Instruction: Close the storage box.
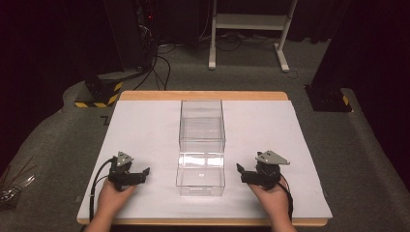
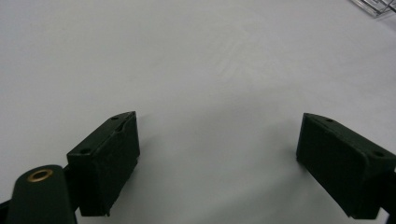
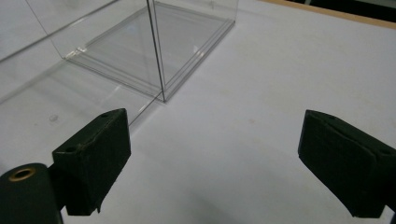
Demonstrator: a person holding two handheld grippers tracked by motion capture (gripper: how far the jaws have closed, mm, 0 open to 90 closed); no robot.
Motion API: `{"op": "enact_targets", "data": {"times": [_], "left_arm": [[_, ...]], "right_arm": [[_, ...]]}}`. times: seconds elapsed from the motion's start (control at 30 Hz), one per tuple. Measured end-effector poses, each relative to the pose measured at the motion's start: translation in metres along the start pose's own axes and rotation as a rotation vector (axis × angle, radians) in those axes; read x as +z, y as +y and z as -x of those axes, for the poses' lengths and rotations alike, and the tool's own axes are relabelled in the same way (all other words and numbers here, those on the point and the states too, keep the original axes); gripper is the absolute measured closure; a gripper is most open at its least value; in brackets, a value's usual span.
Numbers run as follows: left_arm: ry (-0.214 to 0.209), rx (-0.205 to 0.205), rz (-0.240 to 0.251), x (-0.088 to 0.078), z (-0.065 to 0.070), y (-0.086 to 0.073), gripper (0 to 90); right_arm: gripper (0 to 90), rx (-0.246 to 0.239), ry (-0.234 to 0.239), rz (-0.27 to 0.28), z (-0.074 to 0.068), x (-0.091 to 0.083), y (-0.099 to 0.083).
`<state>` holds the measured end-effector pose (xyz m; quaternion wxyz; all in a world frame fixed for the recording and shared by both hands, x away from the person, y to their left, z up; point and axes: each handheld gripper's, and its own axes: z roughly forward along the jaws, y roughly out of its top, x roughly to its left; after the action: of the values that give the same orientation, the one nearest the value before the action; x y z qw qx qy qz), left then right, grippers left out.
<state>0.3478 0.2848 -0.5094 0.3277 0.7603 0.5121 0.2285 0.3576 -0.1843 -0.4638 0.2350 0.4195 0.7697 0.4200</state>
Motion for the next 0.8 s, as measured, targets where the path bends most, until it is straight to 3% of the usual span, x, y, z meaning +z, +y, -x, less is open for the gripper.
{"op": "enact_targets", "data": {"times": [0.8], "left_arm": [[0.027, -0.024, -0.017, 0.002, -0.001, 0.001, 5.6]], "right_arm": [[9.2, -0.021, 0.044, 0.081, -0.012, -0.016, 0.010]]}}
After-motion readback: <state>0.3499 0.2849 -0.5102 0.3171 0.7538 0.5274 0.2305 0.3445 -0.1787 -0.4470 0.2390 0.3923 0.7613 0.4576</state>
